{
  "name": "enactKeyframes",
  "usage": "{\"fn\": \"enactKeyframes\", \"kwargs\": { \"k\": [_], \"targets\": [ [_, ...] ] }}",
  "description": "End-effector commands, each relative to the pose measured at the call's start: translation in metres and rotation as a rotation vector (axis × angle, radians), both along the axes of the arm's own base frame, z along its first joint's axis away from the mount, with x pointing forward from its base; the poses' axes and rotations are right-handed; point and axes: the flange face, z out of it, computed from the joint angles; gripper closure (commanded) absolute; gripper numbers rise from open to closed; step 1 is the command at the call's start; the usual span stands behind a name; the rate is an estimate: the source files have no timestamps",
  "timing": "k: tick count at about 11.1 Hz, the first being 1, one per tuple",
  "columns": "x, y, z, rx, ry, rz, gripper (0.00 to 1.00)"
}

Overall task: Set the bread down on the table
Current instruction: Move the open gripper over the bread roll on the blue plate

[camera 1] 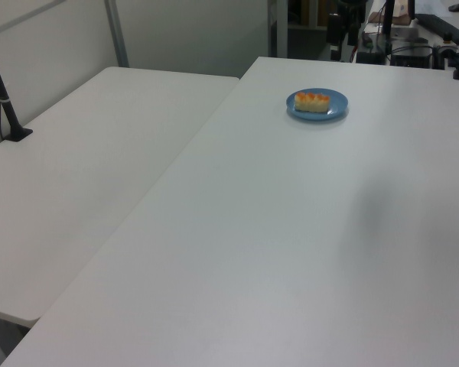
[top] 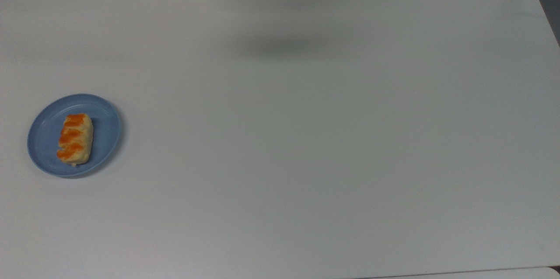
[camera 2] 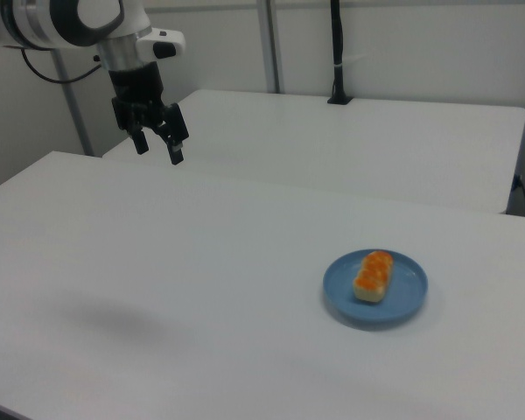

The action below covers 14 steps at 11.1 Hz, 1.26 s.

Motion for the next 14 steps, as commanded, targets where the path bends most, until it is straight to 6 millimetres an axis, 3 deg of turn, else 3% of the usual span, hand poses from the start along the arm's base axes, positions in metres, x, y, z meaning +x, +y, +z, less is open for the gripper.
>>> {"fn": "enactKeyframes", "kwargs": {
  "k": [1,9,11,14],
  "targets": [
    [-0.006,-0.004,0.001,0.016,0.019,0.034,0.0],
    [-0.003,-0.005,-0.002,0.016,0.016,0.034,0.0],
    [0.005,-0.013,-0.009,0.014,0.013,0.085,0.0],
    [0.026,-0.073,-0.027,0.011,0.009,0.116,0.0]
  ]
}}
